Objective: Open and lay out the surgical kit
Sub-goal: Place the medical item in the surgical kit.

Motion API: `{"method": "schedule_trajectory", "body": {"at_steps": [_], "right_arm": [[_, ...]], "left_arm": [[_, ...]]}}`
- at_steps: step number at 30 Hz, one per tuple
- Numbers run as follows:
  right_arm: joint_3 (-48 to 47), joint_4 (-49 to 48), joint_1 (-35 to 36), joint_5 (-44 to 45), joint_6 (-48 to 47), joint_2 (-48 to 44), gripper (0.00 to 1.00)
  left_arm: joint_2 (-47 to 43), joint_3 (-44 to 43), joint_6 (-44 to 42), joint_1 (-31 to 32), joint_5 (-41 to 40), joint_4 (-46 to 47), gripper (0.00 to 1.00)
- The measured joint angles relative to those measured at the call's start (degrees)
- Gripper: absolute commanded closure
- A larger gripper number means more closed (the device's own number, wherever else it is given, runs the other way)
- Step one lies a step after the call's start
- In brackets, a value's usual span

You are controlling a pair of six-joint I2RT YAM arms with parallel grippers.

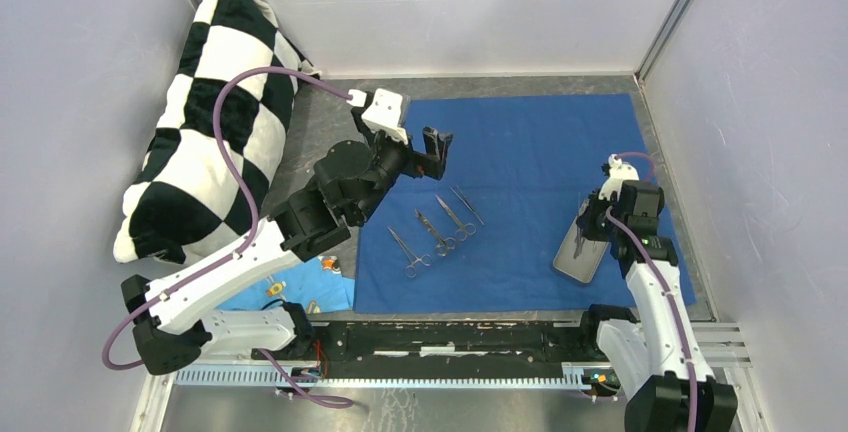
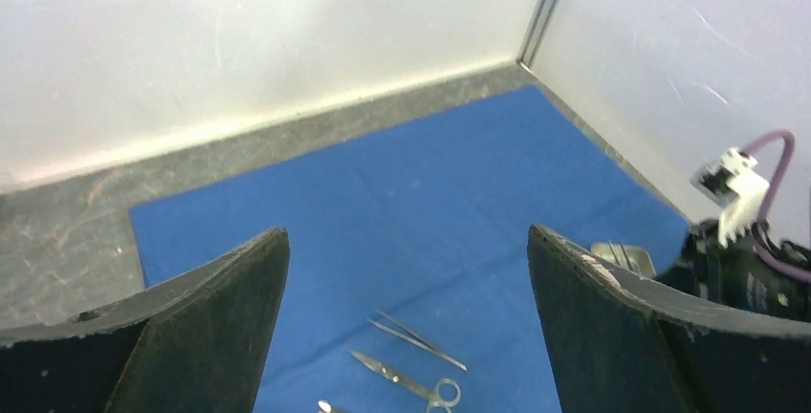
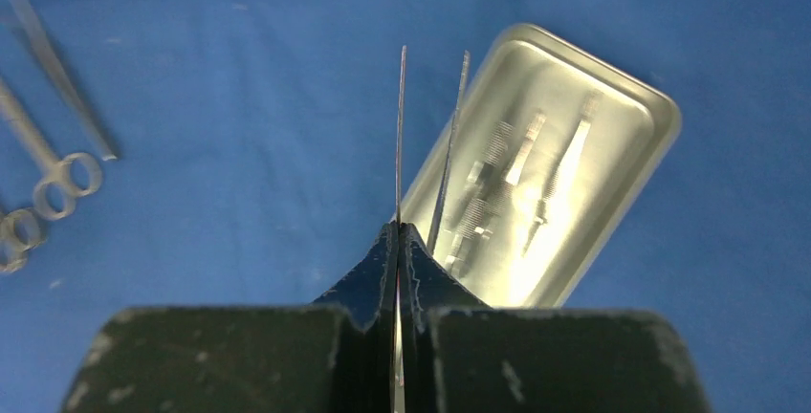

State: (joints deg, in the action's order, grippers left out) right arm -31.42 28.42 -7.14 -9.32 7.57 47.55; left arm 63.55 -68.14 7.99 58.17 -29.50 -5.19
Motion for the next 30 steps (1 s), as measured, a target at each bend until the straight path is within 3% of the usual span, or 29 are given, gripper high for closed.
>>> {"method": "schedule_trajectory", "body": {"at_steps": [5, 9, 15, 20, 30], "right_arm": [[2.03, -4.52, 0.00, -11.80, -1.92, -5.20, 1.00], [5.97, -14.25, 0.59, -25.92, 0.17, -7.87, 1.00], [11.58, -30.56, 8.59, -40.79, 7.76, -5.40, 1.00], [11.52, -37.59, 16.09, -45.35, 10.51, -0.50, 1.00], [11.43, -52.15, 22.97, -49.83, 17.49, 8.48, 1.00]], "left_arm": [[0.61, -0.57, -3.06, -2.19, -0.35, 4.22, 0.00], [-1.62, 3.39, -4.28, -6.27, -0.24, 8.04, 0.00], [-7.30, 9.88, -4.26, -11.72, 0.13, 10.38, 0.00], [-9.57, 10.97, -4.33, -11.87, 0.11, 12.13, 0.00], [-9.92, 11.96, -6.45, -12.11, -0.26, 13.53, 0.00]]}}
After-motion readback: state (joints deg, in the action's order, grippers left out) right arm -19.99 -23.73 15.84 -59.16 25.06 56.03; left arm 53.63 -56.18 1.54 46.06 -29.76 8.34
